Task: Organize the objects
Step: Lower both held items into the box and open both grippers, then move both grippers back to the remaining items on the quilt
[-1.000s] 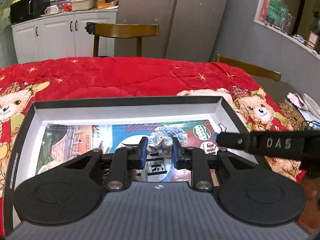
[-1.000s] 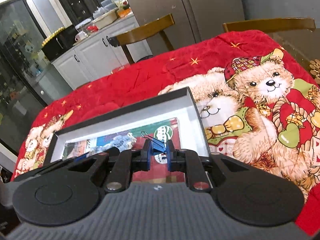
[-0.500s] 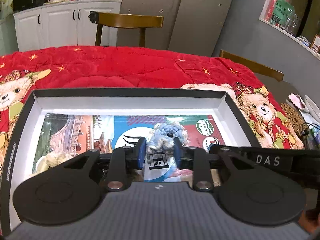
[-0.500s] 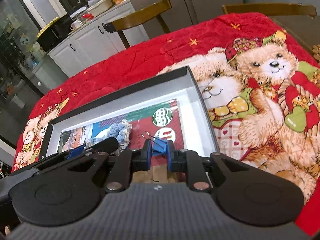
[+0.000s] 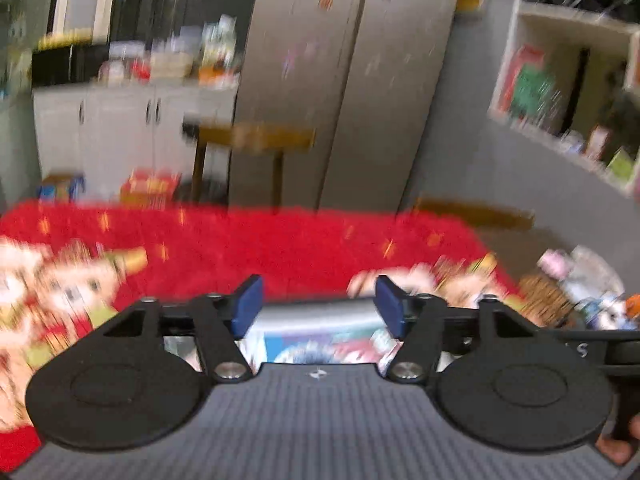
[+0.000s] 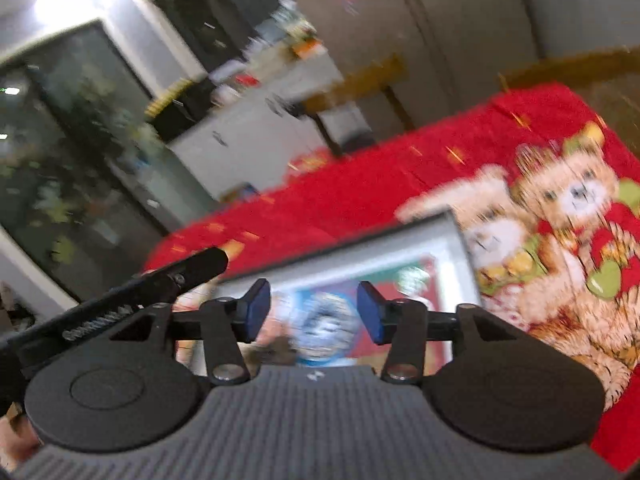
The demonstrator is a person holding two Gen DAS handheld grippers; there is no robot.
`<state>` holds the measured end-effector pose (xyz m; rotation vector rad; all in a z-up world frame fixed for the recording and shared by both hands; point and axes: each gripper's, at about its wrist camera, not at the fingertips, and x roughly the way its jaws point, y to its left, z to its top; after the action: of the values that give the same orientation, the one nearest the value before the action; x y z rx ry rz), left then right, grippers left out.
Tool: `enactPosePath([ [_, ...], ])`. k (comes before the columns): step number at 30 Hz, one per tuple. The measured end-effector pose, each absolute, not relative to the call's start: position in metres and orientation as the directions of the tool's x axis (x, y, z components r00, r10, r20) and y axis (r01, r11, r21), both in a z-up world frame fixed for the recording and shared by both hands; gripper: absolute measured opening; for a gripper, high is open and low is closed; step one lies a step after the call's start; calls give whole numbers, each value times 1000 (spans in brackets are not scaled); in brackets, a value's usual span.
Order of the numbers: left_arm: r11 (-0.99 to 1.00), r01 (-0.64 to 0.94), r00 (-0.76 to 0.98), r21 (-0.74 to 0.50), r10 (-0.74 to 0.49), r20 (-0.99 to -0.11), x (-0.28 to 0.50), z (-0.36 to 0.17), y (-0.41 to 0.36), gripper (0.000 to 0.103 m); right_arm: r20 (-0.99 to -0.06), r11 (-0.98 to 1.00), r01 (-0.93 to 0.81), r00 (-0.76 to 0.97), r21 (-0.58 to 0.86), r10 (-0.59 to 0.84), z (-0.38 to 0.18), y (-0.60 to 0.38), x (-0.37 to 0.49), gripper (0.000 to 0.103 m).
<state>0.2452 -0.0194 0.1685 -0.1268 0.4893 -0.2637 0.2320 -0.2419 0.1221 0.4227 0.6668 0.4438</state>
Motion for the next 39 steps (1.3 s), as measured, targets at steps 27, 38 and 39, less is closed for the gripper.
enactPosePath([
  [27,970,243,828,-22,-219,-515,37,48,86,87,-337,805,-549,731,226,594,76,-155,35,86],
  [38,947,321,757,16,-246,-605,62,13,71,87,-495,821,-510,661,255,564,17,-156,75,86],
  [39,950,313,751,-18,-259,-607,67,13,75,87,-501,817,-522,654,244,567,16,-153,79,86],
])
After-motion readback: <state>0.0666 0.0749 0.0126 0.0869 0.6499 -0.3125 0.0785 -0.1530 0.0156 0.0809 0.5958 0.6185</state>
